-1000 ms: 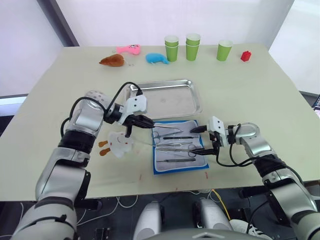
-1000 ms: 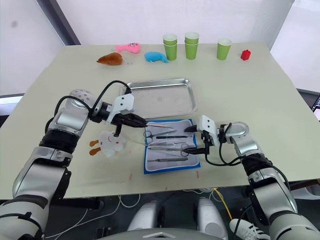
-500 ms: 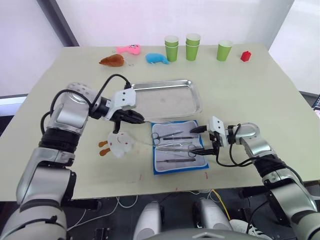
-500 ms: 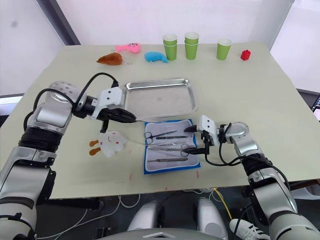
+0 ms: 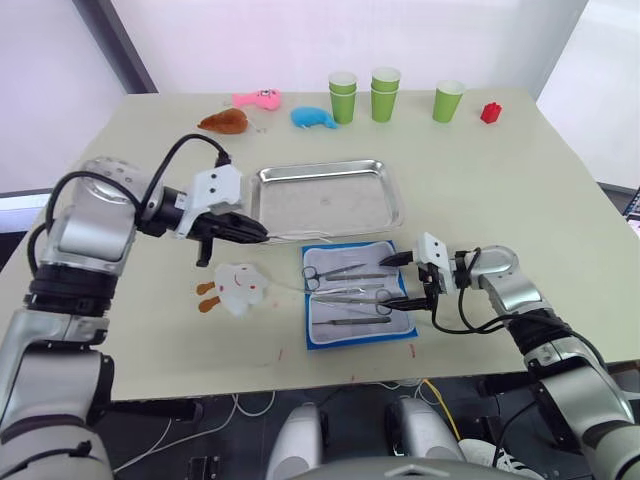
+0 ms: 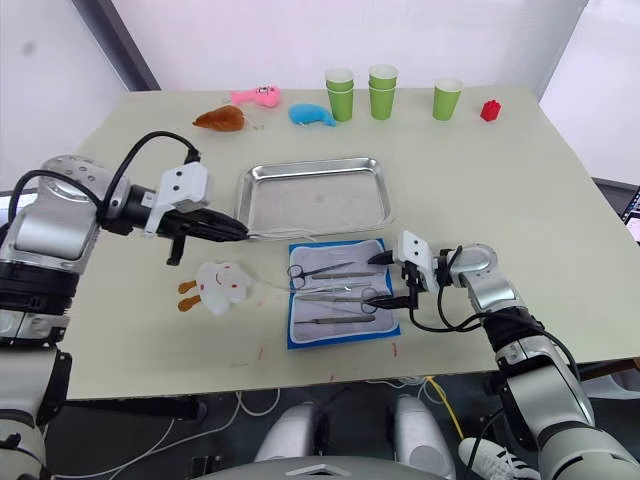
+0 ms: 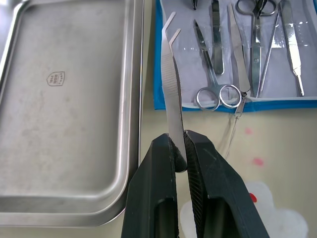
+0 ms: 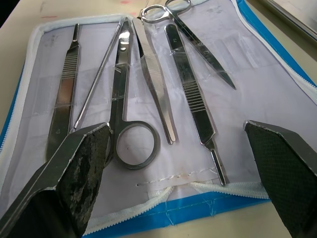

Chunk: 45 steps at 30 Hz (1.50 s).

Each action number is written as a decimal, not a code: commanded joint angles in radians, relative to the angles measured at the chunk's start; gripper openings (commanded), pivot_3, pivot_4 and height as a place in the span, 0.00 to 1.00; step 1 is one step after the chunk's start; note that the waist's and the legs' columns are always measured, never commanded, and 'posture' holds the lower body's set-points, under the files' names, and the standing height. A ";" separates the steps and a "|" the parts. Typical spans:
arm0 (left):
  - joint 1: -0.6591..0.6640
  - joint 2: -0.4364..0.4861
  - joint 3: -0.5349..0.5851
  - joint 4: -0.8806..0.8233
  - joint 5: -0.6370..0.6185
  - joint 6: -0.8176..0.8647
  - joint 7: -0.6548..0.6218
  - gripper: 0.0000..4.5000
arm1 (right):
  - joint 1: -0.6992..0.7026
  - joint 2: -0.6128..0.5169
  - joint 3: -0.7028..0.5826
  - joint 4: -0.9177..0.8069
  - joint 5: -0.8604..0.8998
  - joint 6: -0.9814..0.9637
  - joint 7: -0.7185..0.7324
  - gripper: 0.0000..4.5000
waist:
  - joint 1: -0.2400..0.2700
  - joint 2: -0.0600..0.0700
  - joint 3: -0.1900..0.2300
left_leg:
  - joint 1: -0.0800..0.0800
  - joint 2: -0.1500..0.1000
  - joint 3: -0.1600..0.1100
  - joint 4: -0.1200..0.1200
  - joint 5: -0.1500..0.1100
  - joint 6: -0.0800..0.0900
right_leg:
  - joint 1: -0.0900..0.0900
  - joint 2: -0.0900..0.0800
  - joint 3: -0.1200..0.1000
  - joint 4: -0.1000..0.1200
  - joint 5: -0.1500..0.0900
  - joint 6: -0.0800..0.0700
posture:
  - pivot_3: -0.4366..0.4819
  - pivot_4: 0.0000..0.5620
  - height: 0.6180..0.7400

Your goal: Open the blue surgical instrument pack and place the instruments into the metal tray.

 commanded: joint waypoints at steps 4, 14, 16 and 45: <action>0.032 -0.059 0.122 -0.090 -0.074 0.075 0.177 0.01 | 0.085 -0.003 0.123 0.110 -0.138 0.070 -0.018 1.00 | 0.000 -0.001 -0.001 | 0.000 0.000 0.000 0.000 0.000 0.000 | 0.000 0.000 0.000 0.000 0.000 0.000 | 0.48 0.27 1.00; 0.030 -0.281 0.222 -0.169 -0.057 0.272 0.656 0.01 | 0.089 -0.006 0.123 0.108 -0.138 0.067 -0.018 1.00 | 0.002 -0.003 0.000 | 0.002 0.000 -0.001 -0.001 0.000 0.000 | 0.002 0.000 0.001 0.000 0.000 0.000 | 0.48 0.27 1.00; 0.037 -0.321 0.226 -0.194 -0.047 0.310 0.738 0.01 | 0.088 -0.006 0.123 0.109 -0.137 0.066 -0.019 1.00 | 0.002 -0.003 0.000 | 0.009 0.000 0.000 -0.005 0.000 0.000 | 0.007 0.000 0.002 -0.002 0.000 0.000 | 0.48 0.27 1.00; 0.043 -0.725 0.270 -0.146 0.072 0.616 1.509 0.01 | 0.100 -0.006 0.115 0.089 -0.131 0.067 -0.035 1.00 | 0.008 -0.005 -0.002 | 0.021 -0.001 -0.002 -0.016 0.000 -0.001 | 0.017 -0.002 0.004 -0.013 0.001 0.001 | 0.48 0.27 1.00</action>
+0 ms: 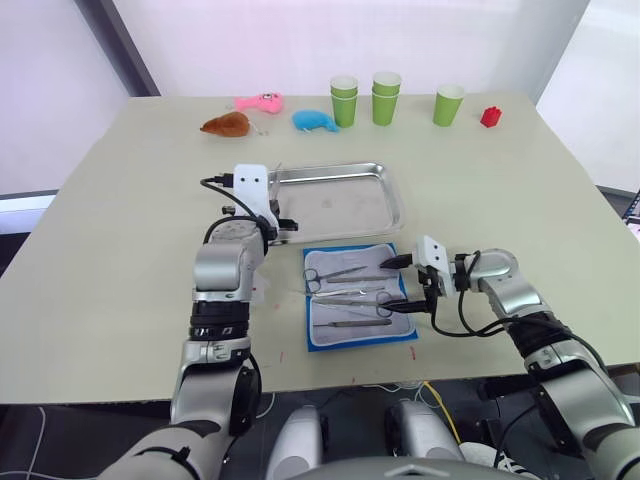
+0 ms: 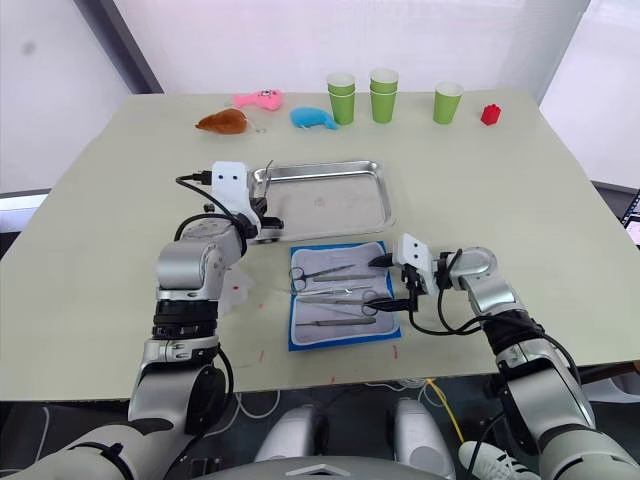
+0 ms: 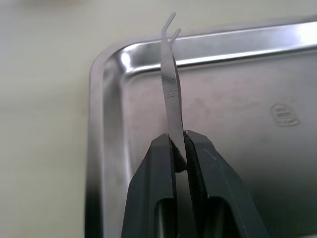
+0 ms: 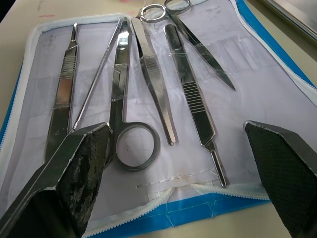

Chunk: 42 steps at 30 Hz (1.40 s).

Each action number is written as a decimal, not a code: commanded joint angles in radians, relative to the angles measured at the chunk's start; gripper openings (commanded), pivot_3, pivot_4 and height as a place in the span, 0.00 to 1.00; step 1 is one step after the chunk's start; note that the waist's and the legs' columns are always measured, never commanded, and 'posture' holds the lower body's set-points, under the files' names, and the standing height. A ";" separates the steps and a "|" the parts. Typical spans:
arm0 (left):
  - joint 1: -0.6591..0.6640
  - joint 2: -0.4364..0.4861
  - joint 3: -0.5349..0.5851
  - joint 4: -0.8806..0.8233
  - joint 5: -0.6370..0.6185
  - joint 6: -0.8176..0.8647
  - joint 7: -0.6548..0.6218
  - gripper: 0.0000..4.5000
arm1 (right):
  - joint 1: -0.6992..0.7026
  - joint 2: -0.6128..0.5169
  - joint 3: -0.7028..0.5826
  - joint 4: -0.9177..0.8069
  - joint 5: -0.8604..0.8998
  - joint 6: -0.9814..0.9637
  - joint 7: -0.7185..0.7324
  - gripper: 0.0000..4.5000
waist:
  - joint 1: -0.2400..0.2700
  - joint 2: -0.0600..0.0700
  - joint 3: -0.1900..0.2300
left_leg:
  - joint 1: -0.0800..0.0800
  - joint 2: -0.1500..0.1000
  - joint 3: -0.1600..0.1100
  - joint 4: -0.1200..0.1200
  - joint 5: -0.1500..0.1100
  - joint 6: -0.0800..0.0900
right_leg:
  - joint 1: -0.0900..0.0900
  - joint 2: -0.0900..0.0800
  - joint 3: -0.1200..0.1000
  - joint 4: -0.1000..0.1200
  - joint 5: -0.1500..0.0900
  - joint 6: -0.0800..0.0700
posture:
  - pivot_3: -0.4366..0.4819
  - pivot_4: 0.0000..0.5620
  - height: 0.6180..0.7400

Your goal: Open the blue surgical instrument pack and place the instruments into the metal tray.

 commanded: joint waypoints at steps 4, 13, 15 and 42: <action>-0.027 0.009 -0.011 0.017 0.017 0.047 0.015 0.01 | 0.081 -0.003 0.110 0.101 -0.127 0.065 -0.023 1.00 | 0.000 0.000 0.000 | 0.000 0.000 0.000 0.000 0.000 0.000 | 0.000 0.000 0.000 0.000 0.000 0.000 | 0.48 0.27 1.00; -0.040 -0.007 0.001 0.044 0.016 0.052 0.041 0.01 | 0.078 0.000 0.109 0.105 -0.128 0.060 -0.025 1.00 | 0.000 0.000 0.000 | 0.000 0.000 0.000 -0.001 0.000 -0.001 | 0.000 0.000 0.000 -0.001 0.000 0.000 | 0.48 0.27 1.00; -0.042 -0.011 0.007 0.048 0.018 0.051 0.051 0.01 | 0.079 0.001 0.109 0.105 -0.128 0.059 -0.026 1.00 | -0.001 0.000 0.000 | 0.000 0.000 0.000 -0.001 0.000 -0.001 | 0.000 0.000 0.000 -0.001 0.000 0.000 | 0.48 0.27 1.00; -0.023 -0.010 0.025 0.046 0.009 0.021 0.079 0.54 | 0.087 0.010 0.107 0.096 -0.123 0.063 -0.034 1.00 | -0.004 0.000 0.000 | 0.001 0.000 0.000 -0.004 0.001 -0.002 | 0.000 0.000 0.001 -0.002 0.000 0.000 | 0.48 0.27 1.00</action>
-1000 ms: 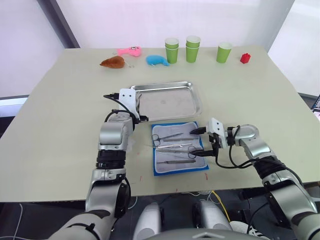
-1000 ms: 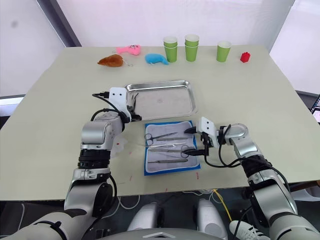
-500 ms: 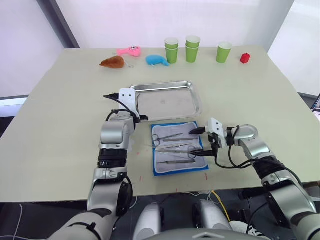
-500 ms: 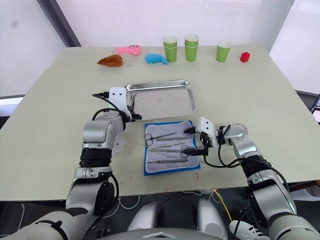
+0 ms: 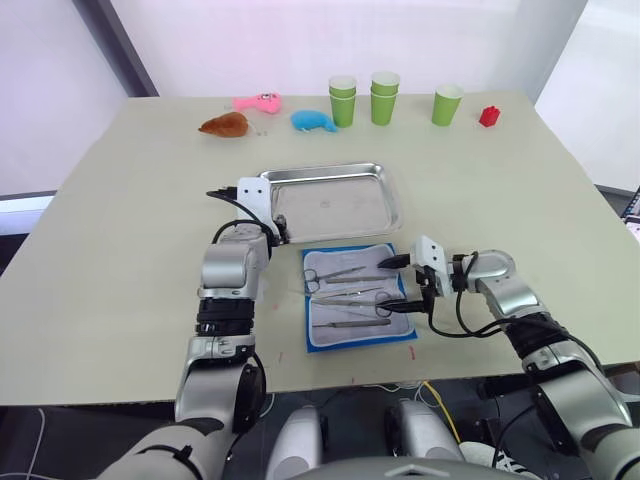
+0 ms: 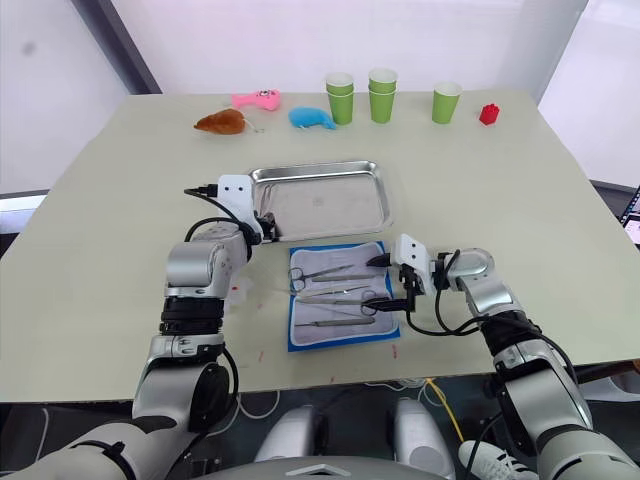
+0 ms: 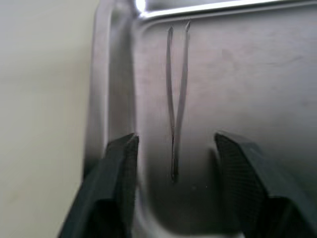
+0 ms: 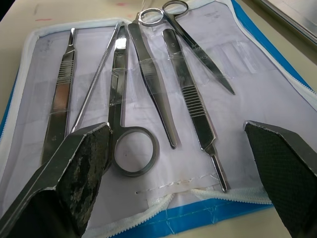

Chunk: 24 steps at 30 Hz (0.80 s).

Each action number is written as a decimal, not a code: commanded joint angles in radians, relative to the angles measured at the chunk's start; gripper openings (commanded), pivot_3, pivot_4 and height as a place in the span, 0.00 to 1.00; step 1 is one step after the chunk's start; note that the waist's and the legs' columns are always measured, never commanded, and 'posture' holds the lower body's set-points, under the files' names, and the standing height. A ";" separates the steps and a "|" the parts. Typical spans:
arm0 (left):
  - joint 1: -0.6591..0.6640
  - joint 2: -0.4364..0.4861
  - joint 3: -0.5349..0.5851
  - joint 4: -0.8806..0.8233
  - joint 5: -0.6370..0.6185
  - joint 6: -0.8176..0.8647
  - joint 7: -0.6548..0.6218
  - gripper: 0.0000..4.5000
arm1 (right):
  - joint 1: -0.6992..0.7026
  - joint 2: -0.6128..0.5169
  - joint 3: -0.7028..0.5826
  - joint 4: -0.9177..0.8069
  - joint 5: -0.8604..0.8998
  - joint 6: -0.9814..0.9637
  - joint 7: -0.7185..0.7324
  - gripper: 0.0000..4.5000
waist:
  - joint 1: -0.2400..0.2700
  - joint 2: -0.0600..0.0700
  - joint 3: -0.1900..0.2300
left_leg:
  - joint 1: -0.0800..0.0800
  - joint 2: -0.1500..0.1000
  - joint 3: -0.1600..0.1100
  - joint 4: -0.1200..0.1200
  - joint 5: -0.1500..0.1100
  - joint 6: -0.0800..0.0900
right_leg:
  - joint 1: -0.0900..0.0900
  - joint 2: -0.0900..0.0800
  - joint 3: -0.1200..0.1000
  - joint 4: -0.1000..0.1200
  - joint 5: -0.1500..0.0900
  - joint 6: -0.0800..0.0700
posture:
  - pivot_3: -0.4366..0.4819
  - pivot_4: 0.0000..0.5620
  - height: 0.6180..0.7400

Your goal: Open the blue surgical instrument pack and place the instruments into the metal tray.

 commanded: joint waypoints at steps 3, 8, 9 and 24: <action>-0.011 0.009 0.006 -0.051 -0.001 -0.039 -0.012 0.54 | 0.084 -0.004 0.107 0.097 -0.123 0.062 -0.020 1.00 | 0.000 0.000 0.000 | 0.000 0.000 0.000 -0.002 0.001 -0.002 | 0.000 0.000 0.000 -0.001 0.000 0.000 | 0.48 0.27 1.00; -0.017 0.021 -0.017 -0.084 -0.008 -0.089 -0.062 0.54 | 0.085 0.000 0.107 0.097 -0.123 0.062 -0.023 1.00 | 0.000 0.000 0.000 | 0.001 0.000 0.000 -0.002 0.001 -0.002 | 0.000 0.000 0.000 -0.001 -0.001 0.001 | 0.48 0.27 1.00; -0.018 0.027 -0.025 -0.088 -0.009 -0.102 -0.080 0.54 | 0.085 0.000 0.107 0.097 -0.122 0.062 -0.024 1.00 | 0.000 0.000 0.000 | 0.001 0.000 0.000 -0.003 0.001 -0.002 | 0.000 0.000 0.000 -0.001 0.000 0.001 | 0.48 0.27 1.00; 0.089 0.331 -0.067 -0.159 -0.233 -0.397 -0.800 0.54 | 0.086 0.005 0.105 0.099 -0.121 0.064 -0.025 1.00 | -0.009 -0.001 0.001 | 0.005 -0.001 0.003 -0.009 0.003 -0.005 | 0.000 0.001 0.005 -0.002 -0.002 0.003 | 0.48 0.27 1.00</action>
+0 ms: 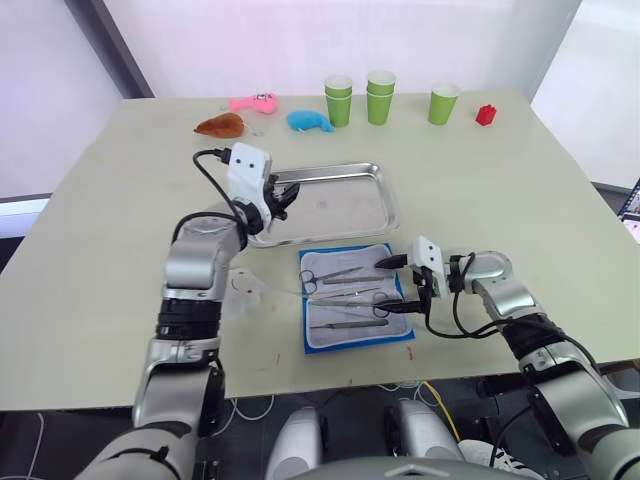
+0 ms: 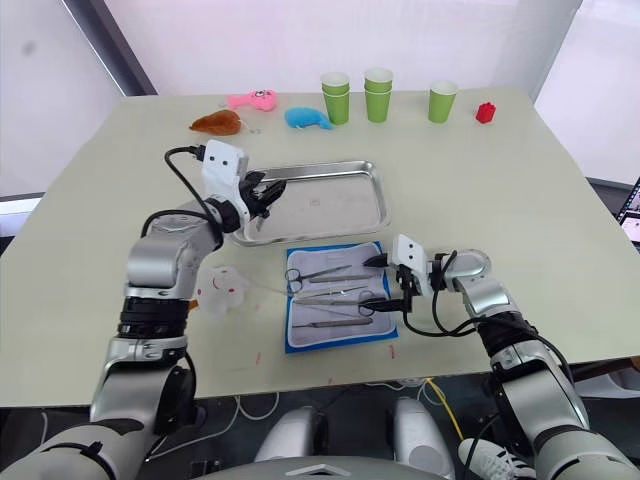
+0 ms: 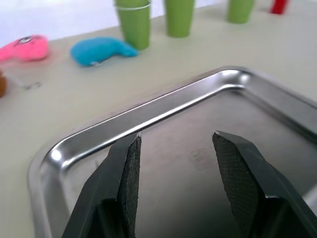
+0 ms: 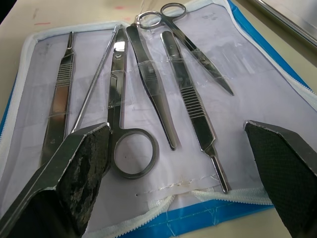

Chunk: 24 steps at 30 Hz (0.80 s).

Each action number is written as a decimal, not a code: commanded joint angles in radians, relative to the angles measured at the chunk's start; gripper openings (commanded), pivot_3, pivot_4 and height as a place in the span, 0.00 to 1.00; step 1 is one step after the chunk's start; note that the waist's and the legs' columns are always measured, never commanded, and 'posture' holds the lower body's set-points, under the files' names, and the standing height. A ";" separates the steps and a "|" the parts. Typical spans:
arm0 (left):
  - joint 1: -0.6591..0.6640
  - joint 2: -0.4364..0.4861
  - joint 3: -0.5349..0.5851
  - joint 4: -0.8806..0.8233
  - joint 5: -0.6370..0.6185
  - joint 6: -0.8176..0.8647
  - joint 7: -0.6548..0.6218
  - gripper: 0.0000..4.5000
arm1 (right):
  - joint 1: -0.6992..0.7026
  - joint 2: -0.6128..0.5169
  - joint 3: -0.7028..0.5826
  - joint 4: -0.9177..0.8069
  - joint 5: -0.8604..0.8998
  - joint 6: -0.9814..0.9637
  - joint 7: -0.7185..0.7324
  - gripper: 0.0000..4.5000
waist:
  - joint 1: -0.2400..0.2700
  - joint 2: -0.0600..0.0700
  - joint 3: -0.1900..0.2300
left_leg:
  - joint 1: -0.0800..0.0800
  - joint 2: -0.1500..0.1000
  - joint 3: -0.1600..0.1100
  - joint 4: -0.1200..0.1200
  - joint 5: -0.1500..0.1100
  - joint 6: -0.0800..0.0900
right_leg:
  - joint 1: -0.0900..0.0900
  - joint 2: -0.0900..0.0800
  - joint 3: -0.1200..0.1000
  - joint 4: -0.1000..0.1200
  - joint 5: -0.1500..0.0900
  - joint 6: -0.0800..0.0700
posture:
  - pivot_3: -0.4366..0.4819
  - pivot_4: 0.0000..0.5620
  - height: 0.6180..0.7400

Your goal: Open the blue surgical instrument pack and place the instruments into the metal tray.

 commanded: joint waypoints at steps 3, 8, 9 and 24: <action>0.071 0.172 0.012 -0.080 -0.116 -0.115 -0.354 0.54 | 0.082 -0.008 0.104 0.102 -0.121 0.062 -0.018 1.00 | -0.004 0.000 0.001 | 0.000 0.000 0.000 0.000 0.000 0.000 | 0.000 0.000 0.000 0.000 0.000 0.000 | 0.48 0.27 1.00; 0.137 0.311 0.034 -0.092 -0.191 -0.161 -0.578 0.54 | 0.079 -0.001 0.106 0.105 -0.122 0.061 -0.021 1.00 | -0.005 -0.001 0.002 | 0.000 0.000 0.000 -0.001 0.000 0.001 | -0.001 -0.001 0.000 -0.001 -0.003 -0.004 | 0.48 0.27 1.00; 0.148 0.341 0.032 -0.085 -0.187 -0.185 -0.618 0.54 | 0.079 0.000 0.106 0.106 -0.122 0.060 -0.020 1.00 | -0.006 -0.001 0.002 | 0.000 0.001 0.001 -0.001 0.000 0.001 | -0.001 -0.001 0.000 -0.002 -0.003 -0.004 | 0.48 0.27 1.00; 0.222 0.564 0.051 0.011 -0.215 -0.463 -1.034 0.99 | 0.088 -0.005 0.105 0.096 -0.120 0.065 -0.016 1.00 | -0.004 -0.001 0.007 | -0.001 0.012 0.002 -0.003 0.000 0.001 | -0.003 -0.002 0.001 -0.003 -0.005 -0.009 | 0.48 0.27 1.00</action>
